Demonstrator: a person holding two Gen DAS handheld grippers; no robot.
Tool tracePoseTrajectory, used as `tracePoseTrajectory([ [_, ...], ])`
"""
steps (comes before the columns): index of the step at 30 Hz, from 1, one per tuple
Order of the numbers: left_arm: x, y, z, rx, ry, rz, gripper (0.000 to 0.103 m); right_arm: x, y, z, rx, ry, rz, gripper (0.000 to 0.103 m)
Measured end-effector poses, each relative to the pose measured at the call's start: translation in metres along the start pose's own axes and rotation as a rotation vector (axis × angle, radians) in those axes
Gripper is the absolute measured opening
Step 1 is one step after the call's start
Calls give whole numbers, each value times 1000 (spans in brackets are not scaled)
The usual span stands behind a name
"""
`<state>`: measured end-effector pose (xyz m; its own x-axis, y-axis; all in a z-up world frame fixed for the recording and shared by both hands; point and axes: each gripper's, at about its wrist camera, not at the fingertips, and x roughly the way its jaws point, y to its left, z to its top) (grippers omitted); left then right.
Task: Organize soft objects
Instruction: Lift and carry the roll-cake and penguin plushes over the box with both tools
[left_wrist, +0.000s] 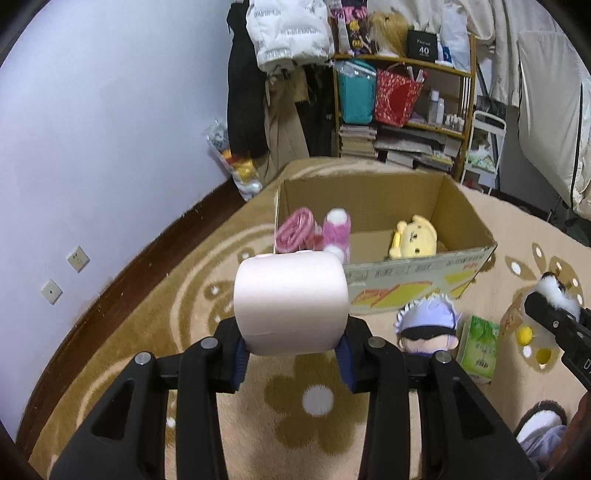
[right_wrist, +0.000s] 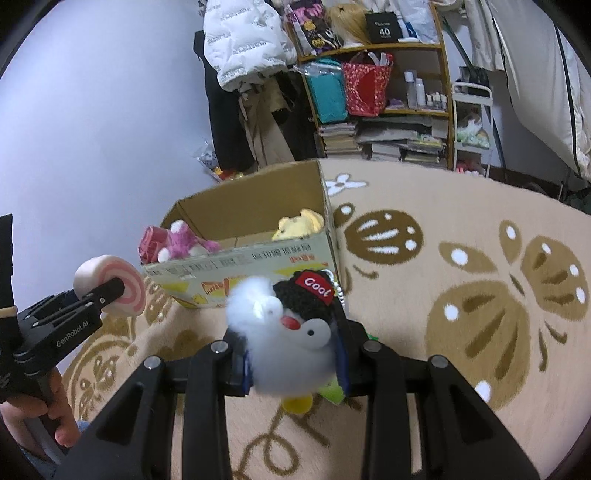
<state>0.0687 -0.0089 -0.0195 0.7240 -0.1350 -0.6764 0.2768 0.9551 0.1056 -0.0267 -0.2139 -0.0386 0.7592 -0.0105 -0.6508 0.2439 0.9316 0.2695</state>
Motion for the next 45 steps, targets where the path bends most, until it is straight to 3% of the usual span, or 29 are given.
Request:
tracePoseTrajectory([
  [9,-17,7,21,-26,-78,-3,37,-10,14,31,-23,-102,49,35],
  [20,-27,18,71,-41,-213,-27,37,4,30,84,-130,-143,55,35],
  [34,16,-1,97,7,-223,-47,37,48,33,111,-192,-137,67,36],
  [40,31,-14,96,5,-203,-141,38,69,31,106,-207,-117,84,36],
  [45,43,-28,90,39,-189,-147,38,85,26,103,-201,-90,92,36],
])
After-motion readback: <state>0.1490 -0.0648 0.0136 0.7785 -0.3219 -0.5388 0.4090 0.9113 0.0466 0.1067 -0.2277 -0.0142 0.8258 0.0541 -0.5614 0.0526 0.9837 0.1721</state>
